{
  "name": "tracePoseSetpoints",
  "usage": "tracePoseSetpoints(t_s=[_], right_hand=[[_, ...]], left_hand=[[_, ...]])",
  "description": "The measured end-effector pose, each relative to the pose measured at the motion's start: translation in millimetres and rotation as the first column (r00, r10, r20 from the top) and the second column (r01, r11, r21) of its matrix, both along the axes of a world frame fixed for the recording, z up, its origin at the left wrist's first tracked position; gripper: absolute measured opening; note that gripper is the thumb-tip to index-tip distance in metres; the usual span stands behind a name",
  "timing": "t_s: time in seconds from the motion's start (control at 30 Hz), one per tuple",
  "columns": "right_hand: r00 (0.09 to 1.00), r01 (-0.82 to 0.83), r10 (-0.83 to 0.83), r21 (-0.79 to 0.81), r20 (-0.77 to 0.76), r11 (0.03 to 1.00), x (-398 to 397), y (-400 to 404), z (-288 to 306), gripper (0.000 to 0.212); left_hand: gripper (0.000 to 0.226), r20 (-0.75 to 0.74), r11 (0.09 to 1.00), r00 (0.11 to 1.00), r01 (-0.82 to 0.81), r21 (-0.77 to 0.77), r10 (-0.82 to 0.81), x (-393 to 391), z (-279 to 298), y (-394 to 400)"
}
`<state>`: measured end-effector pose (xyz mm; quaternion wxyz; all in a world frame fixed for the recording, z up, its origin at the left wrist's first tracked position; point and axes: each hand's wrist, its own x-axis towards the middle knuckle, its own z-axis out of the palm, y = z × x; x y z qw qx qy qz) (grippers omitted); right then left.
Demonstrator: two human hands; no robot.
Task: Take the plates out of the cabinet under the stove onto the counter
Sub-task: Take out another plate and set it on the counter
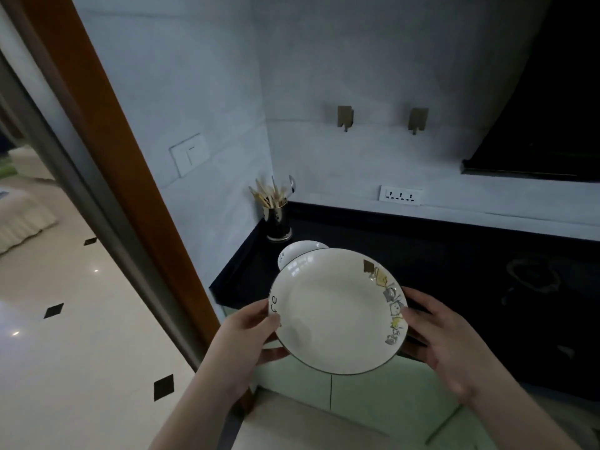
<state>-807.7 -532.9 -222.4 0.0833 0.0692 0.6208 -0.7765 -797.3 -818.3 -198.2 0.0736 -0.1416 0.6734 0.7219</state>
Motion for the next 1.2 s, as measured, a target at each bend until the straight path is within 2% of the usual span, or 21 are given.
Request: tracePoseSetpoints(t_s=[0.23,0.43,0.57,0.7,0.87,1.07,1.2], right_hand=[[0.988,0.154,-0.153,0.04,-0.017,0.987,-2.7,8.6,-9.6,0.029],[0.963,0.267,-0.268,0.05,0.006,0.962,-24.9,46.1,-32.6,0.028],[0.944,0.325,-0.326,0.036,0.048,0.945,-63.3,76.5,-62.8,0.028],[0.934,0.343,-0.347,0.059,0.091,0.938,-104.1,99.3,-89.9,0.028],[0.914,0.365,-0.372,0.072,0.16,0.928,-156.3,134.5,-122.9,0.032],[0.903,0.34,-0.368,0.155,0.222,0.928,-203.4,152.1,-161.6,0.033],[0.866,0.341,-0.387,0.194,0.315,0.92,-233.8,150.2,-191.3,0.037]], left_hand=[[0.038,-0.019,0.978,0.978,0.208,-0.031,-0.208,-46.6,-17.3,11.3],[0.038,-0.009,0.936,0.943,0.329,-0.123,-0.332,-97.8,-41.4,53.5],[0.029,0.026,0.908,0.914,0.406,-0.104,-0.405,-149.4,-59.8,84.4],[0.03,0.08,0.913,0.918,0.395,-0.102,-0.389,-198.3,-72.3,113.7],[0.03,0.163,0.933,0.922,0.359,-0.019,-0.352,-246.2,-91.9,150.3],[0.03,0.313,0.961,0.909,0.269,0.062,-0.275,-281.1,-137.3,171.0],[0.035,0.386,0.973,0.893,0.223,0.063,-0.23,-307.2,-171.1,178.0]])
